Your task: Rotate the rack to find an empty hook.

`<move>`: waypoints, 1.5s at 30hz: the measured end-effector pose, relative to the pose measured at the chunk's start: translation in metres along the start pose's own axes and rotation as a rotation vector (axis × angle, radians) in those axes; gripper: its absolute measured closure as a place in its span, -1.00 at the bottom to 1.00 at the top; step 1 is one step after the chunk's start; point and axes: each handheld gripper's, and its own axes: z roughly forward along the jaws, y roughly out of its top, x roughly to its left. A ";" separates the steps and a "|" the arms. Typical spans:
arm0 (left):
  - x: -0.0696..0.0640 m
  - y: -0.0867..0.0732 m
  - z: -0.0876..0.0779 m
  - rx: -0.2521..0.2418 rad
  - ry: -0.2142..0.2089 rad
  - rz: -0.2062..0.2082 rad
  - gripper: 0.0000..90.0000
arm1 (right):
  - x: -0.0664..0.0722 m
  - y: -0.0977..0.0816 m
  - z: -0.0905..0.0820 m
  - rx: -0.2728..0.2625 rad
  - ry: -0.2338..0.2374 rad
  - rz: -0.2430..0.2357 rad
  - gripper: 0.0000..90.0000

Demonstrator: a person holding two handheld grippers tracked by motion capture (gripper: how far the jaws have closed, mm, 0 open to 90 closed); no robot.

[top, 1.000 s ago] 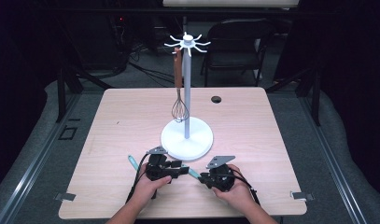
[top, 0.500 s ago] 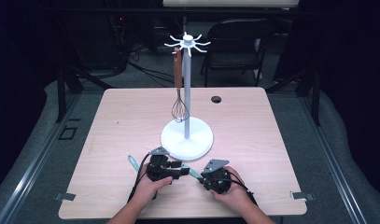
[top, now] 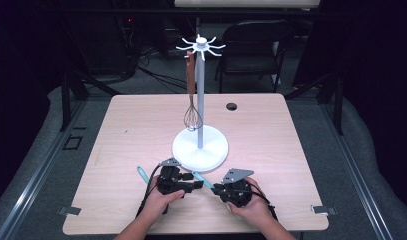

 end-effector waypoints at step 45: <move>-0.031 0.012 -0.011 -0.126 -0.109 0.000 0.61 | 0.011 0.011 -0.005 -0.070 -0.033 0.080 0.80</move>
